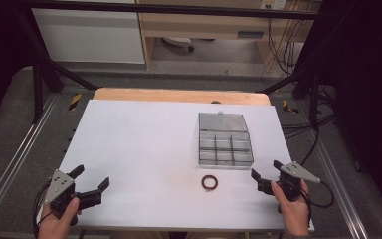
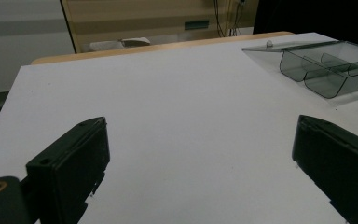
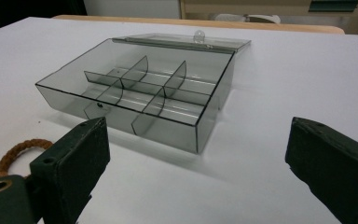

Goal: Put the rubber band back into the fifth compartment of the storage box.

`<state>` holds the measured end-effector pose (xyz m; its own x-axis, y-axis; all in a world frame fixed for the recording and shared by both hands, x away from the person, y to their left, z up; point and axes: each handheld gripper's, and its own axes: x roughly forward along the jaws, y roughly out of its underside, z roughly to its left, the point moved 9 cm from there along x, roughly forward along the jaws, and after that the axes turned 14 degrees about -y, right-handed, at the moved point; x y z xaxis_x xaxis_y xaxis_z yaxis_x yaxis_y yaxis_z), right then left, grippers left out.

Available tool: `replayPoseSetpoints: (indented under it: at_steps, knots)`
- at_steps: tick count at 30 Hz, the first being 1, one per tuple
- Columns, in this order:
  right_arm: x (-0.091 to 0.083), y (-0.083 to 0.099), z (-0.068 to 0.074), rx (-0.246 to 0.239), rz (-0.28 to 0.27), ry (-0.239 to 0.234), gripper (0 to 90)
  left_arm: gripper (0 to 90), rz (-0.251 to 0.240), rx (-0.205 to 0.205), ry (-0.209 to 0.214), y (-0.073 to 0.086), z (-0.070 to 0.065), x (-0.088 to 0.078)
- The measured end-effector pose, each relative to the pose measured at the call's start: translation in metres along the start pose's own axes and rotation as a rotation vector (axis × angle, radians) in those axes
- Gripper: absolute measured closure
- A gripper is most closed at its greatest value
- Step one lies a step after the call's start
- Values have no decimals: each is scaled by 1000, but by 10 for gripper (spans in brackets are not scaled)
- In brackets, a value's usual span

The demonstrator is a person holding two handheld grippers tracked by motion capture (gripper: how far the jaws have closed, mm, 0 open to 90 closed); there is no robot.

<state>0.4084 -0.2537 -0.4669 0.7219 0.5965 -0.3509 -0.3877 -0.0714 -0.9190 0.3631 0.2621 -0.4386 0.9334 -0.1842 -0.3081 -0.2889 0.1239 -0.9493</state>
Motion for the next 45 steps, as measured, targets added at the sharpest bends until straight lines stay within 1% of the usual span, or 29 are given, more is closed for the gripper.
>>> replayPoseSetpoints:
  at_steps: [3, 4, 6, 7, 11, 12, 13, 15, 16, 18, 19, 21, 24, 25, 27, 28, 30, 31, 33, 36, 37, 38, 39, 41, 43, 44, 45]
  knots:
    - [1, -4, 4, -9, -2, 2, 51, 41, 5, 3, 7, 1, -2, 1]
    - [2, -9, 8, -19, -4, -1, 48, 41, 5, 8, 7, 1, -2, 0]
    - [3, -10, 10, -22, -1, -2, 47, 40, 2, 8, 7, 0, -2, 0]
    - [5, -13, 14, -33, 14, 5, 47, 41, 4, 10, 6, 0, -2, 0]
    - [9, -19, 23, -45, 17, -7, 42, 41, 2, 0, 3, 0, -1, -1]
    - [9, -19, 23, -45, 17, -7, 42, 41, 2, 1, 2, 0, -1, -1]
    - [12, -22, 28, -52, 17, -17, 39, 41, 4, -3, 3, 0, -1, -1]
    - [13, -23, 31, -60, 19, -20, 39, 41, 8, -5, 2, 0, -2, -2]
    - [15, -25, 36, -67, 20, -26, 39, 42, 11, -8, 0, 1, -2, -2]
    - [16, -26, 37, -65, 16, -26, 40, 44, 15, -13, -4, 2, -1, -2]
    - [18, -27, 38, -76, 23, 2, 48, 44, 15, -14, -5, 2, -1, -2]
    - [21, -28, 39, -75, 30, 8, 47, 45, 18, -15, -10, 2, -1, -3]
    - [24, -30, 43, -75, 35, -4, 43, 43, 15, -16, -14, 2, 0, -6]
    - [30, -30, 48, -97, 58, -17, 39, 44, 19, -14, -17, 3, 0, -7]
    - [33, -31, 51, -107, 72, -25, 37, 45, 25, -18, -28, 4, 1, -8]
    - [35, -30, 53, -108, 86, -35, 36, 45, 27, -23, -35, 5, 1, -9]
    - [39, -27, 56, -125, 123, -58, 37, 48, 34, -21, -49, 8, -1, -10]
    - [41, -27, 57, -123, 126, -65, 39, 47, 48, 0, -48, 11, -5, -11]
    - [45, -27, 58, -111, 129, -80, 39, 44, 50, 6, -44, 12, -8, -11]
    - [48, -28, 59, -119, 121, -84, 39, 42, 55, 22, -37, 13, -12, -10]
    - [49, -29, 62, -117, 119, -93, 38, 43, 56, 23, -37, 12, -12, -10]
    - [51, -31, 67, -120, 111, -104, 39, 42, 53, 25, -37, 12, -12, -10]
    - [51, -31, 67, -120, 111, -104, 39, 42, 53, 25, -37, 12, -12, -10]
    - [52, -33, 72, -117, 103, -113, 42, 42, 56, 22, -33, 12, -12, -9]
    - [56, -31, 81, -115, 102, -126, 49, 43, 57, 22, -29, 12, -12, -10]
    - [56, -31, 81, -115, 102, -126, 49, 43, 56, 22, -27, 12, -11, -10]
    - [58, -29, 87, -116, 108, -138, 53, 43, 54, 22, -25, 11, -11, -10]
